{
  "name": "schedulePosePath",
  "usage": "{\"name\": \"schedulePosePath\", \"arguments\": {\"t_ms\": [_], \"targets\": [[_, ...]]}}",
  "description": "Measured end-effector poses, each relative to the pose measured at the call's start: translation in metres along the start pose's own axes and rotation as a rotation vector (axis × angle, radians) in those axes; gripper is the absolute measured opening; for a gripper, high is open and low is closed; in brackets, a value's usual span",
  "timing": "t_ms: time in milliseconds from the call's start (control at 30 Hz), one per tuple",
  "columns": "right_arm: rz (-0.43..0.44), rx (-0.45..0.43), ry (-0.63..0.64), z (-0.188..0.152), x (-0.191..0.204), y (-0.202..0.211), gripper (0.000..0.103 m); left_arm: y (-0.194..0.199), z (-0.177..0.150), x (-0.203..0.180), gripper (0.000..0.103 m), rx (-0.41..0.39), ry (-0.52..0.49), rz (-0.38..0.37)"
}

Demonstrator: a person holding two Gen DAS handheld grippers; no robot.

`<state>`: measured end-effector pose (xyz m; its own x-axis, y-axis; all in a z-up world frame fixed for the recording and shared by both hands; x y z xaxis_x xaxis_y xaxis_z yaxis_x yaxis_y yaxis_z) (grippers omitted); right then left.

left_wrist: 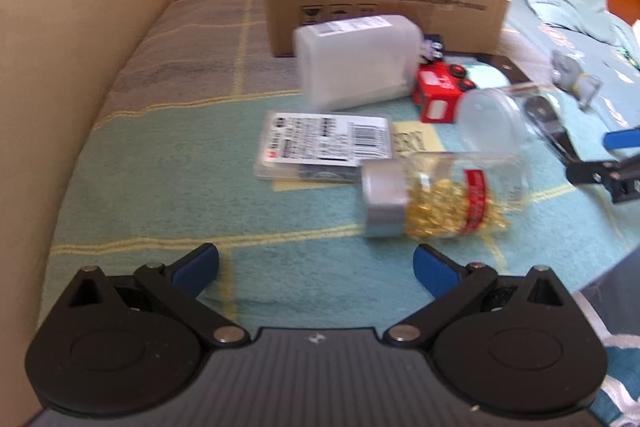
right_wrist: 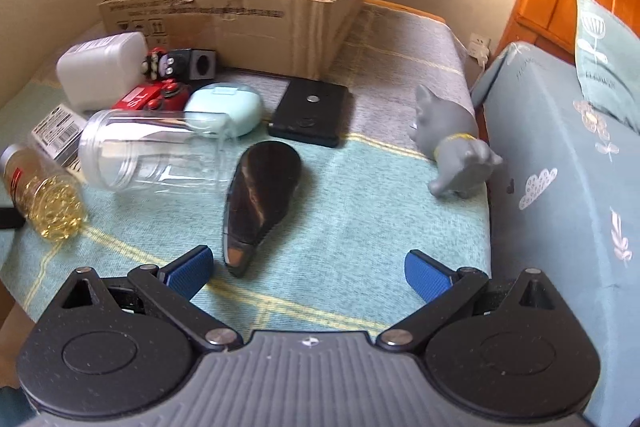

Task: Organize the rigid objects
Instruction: 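Move the left gripper down to the gold-capsule bottle with silver cap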

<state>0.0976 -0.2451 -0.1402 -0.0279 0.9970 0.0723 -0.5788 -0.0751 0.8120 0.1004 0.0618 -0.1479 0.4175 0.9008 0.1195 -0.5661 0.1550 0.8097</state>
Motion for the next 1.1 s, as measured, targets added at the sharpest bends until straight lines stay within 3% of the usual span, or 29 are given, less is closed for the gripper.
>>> {"name": "schedulePosePath", "arguments": {"t_ms": [267,600,867,1100], "targets": [[0.028,-0.001,0.010,-0.003,-0.002,0.002,0.103,0.000,0.008,-0.029,0.102,-0.018,-0.066,-0.069],[0.088,-0.001,0.062,-0.007,0.009,0.003,0.103,-0.001,0.030,-0.053,0.102,-0.046,-0.131,-0.092],[0.092,-0.012,0.062,-0.007,0.009,0.004,0.103,-0.007,0.042,-0.051,0.102,-0.057,-0.117,-0.033],[0.093,-0.007,0.064,-0.007,0.009,0.004,0.103,-0.005,0.028,-0.023,0.102,-0.032,-0.074,0.051]]}}
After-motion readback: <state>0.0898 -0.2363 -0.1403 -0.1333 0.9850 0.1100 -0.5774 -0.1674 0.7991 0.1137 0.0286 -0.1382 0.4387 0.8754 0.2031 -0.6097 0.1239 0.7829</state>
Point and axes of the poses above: each gripper's, at about its wrist camera, not at the fingertips, and y roughly against the way its jaws point, x to its left, z to its top, the point moved 6 cm from there along -y, roughly the way its jaws point, and after that the axes turned 13 degrees about -y, right-handed, at the moved point
